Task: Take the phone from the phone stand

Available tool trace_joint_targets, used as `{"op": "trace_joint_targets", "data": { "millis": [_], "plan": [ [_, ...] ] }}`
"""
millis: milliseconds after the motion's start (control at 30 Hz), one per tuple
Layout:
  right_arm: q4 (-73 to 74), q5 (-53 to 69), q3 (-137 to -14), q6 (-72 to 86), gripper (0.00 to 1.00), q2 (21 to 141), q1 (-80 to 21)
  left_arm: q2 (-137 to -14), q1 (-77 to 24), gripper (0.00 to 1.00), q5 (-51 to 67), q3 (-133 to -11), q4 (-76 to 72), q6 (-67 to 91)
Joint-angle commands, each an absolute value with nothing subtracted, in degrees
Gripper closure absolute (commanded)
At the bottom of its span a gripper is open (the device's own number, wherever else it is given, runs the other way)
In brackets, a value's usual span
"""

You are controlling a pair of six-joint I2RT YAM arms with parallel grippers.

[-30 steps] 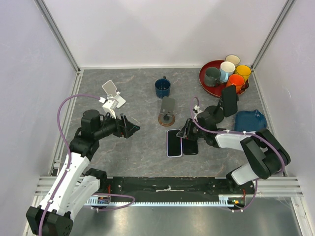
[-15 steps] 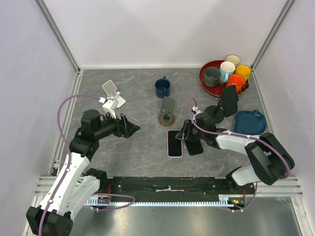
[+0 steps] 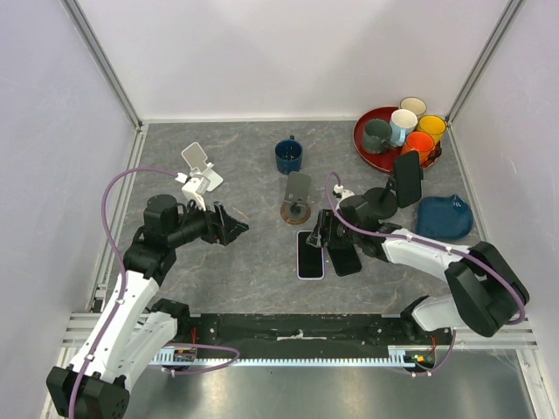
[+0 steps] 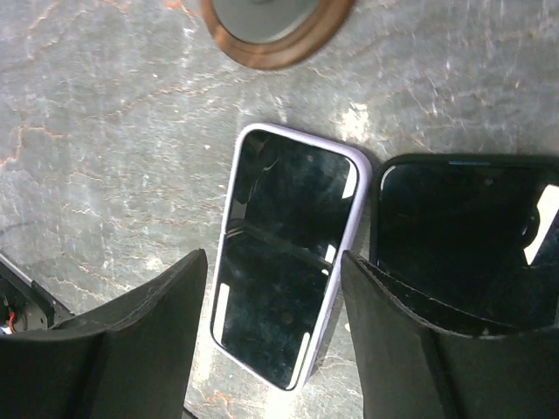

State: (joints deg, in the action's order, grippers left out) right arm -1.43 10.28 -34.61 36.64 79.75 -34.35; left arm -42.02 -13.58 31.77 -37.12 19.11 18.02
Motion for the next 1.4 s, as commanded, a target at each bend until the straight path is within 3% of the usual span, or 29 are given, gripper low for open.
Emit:
{"op": "trace_joint_targets", "data": {
  "millis": [0, 233, 400, 867, 1133, 1367],
  "plan": [
    [3.59, 7.74, -38.76, 33.23, 0.26, 75.15, -34.8, -42.01, -13.27, 0.17, 33.4, -36.91, 17.31, 17.4],
    [12.38, 0.62, -43.14, 28.4, 0.07, 70.76, -34.8, -41.57, -13.27, 0.17, 33.22, -36.83, 17.31, 17.4],
    [19.4, -3.33, -47.1, 24.7, 0.05, 67.77, -34.72, -41.05, -13.36, 0.17, 32.09, -37.44, 18.45, 16.79],
    [40.69, -20.04, -72.5, 11.0, 0.02, 63.89, -30.78, -34.9, -14.76, 0.16, 24.0, -41.05, 27.69, 12.04],
    [42.54, -12.14, -77.43, 6.24, 0.02, 67.23, -15.93, -31.82, -18.45, 0.16, 19.78, -37.79, 26.89, 10.02],
    [36.31, -1.67, -74.45, 9.4, 0.02, 67.41, -4.32, -30.32, -21.88, 0.16, 18.46, -37.27, 27.25, 9.67]
  ]
}}
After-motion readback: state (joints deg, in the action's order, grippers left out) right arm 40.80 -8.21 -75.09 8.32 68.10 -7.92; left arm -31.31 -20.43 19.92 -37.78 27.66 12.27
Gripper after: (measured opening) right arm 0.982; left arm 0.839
